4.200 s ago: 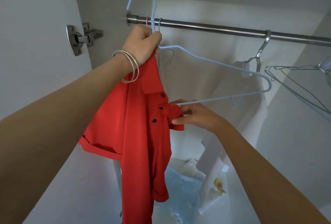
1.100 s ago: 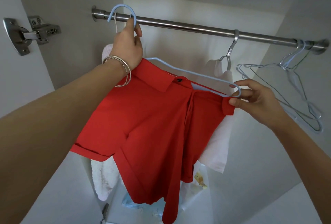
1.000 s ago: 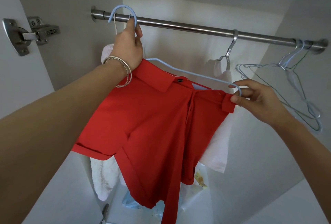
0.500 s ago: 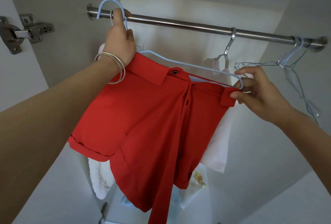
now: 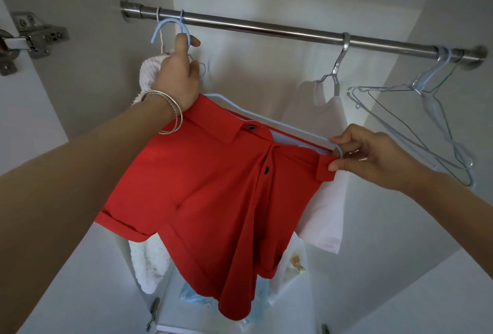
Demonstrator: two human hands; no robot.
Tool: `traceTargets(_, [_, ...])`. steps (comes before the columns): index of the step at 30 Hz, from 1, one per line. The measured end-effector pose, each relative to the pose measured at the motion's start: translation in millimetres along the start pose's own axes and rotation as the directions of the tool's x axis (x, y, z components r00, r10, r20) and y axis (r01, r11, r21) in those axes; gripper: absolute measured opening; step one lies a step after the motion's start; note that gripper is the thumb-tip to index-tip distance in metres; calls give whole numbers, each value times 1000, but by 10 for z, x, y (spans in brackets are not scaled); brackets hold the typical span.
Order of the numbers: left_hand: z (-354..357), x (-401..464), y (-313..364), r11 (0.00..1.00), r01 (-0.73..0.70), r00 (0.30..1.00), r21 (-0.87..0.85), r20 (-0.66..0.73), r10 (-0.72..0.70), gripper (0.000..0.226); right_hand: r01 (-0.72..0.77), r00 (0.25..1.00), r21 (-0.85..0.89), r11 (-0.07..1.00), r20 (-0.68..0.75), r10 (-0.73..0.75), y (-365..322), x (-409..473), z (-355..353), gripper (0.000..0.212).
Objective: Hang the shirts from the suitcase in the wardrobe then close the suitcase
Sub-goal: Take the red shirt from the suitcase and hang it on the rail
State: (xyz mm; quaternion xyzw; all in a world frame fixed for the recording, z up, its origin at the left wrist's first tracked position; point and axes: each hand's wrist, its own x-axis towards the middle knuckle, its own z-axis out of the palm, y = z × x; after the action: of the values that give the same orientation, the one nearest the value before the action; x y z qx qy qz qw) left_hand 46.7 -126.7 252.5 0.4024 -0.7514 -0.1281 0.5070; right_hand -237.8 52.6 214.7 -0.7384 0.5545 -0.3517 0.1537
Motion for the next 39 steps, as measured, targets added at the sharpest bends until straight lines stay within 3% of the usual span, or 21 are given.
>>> traceTargets(3, [2, -1, -12, 1000, -6, 1000, 30, 18, 6, 34, 18, 995, -178, 984, 95, -1, 1, -14, -7, 36])
traceTargets(7, [3, 12, -50, 1000, -2, 1000, 6, 14, 2, 32, 49, 990, -354, 934, 139, 0, 38, -3, -38, 44])
traceTargets(12, [36, -14, -76, 1000, -25, 1000, 18, 2, 25, 34, 80, 995, -368, 926, 90, -50, 21, 20, -24, 39])
traceTargets(24, [50, -57, -197, 1000, -16, 1000, 19, 18, 16, 34, 187, 978, -345, 920, 156, -140, -71, 23, -76, 40])
traceTargets(28, [50, -34, -224, 1000, 16, 1000, -26, -6, -16, 34, 134, 991, -293, 947, 30, -130, -23, 5, -45, 35])
traceTargets(34, [4, 32, -152, 995, 21, 1000, -93, -2, -21, 32, 201, 953, -323, 925, -154, -261, -24, -71, 81, 24])
traceTargets(39, [-5, 27, -68, 996, 24, 1000, -83, -15, -25, 32, 142, 914, -241, 960, -342, -220, 17, -118, 159, 18])
